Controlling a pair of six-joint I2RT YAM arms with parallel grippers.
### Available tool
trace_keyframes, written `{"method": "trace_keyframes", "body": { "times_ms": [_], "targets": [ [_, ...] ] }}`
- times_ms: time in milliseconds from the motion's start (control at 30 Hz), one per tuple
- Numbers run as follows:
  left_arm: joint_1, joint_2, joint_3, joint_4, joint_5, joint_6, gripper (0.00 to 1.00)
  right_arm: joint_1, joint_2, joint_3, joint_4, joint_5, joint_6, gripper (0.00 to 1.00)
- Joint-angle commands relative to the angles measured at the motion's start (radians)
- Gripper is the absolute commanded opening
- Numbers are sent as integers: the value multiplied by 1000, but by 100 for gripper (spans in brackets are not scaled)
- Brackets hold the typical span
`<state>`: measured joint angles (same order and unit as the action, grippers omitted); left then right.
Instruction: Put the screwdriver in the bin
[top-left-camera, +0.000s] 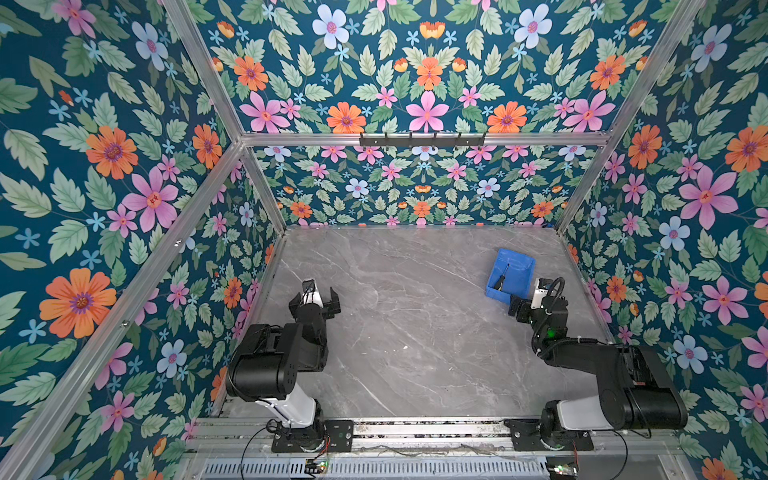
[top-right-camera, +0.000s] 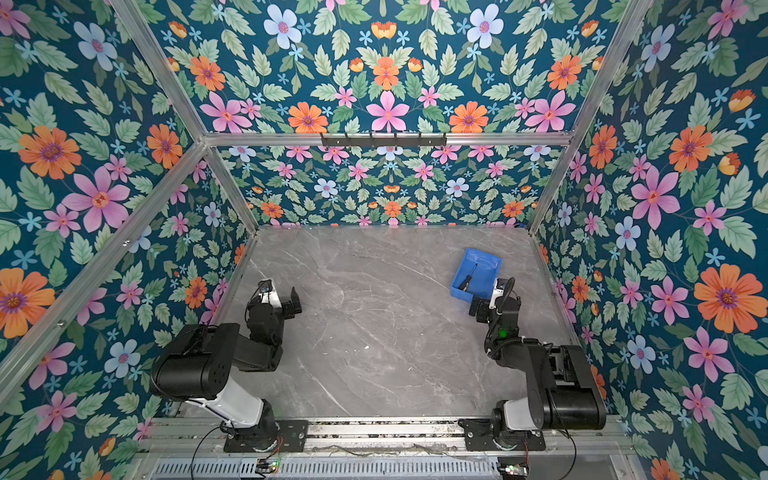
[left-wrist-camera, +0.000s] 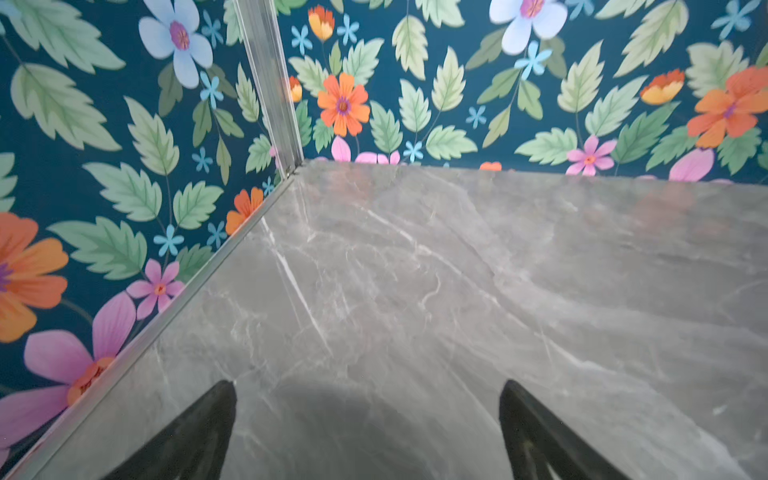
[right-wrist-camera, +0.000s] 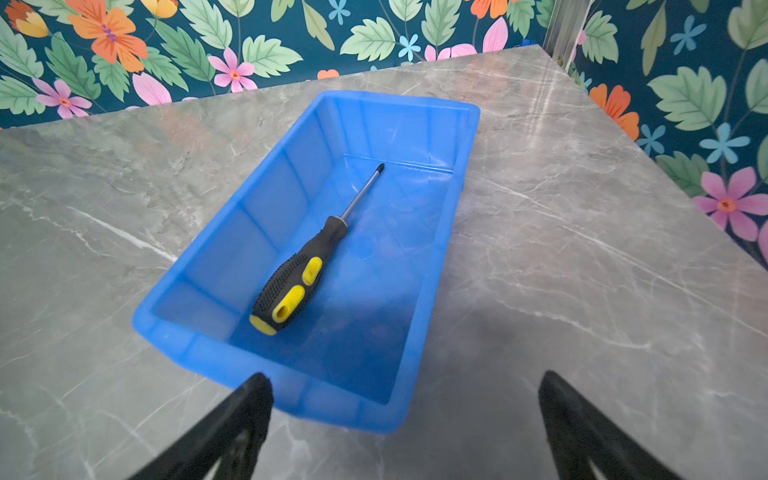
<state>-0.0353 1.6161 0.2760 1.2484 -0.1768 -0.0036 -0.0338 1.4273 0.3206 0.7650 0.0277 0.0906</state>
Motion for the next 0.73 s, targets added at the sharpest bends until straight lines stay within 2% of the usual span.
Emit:
{"method": "trace_keyframes", "body": {
  "times_ms": [0, 700],
  "targets": [
    [1, 5, 3, 27, 12, -2, 100, -2, 5, 4, 85, -12, -22, 99],
    [1, 4, 5, 21, 12, 1, 100, -1, 1, 5, 77, -12, -27, 99]
  ]
}}
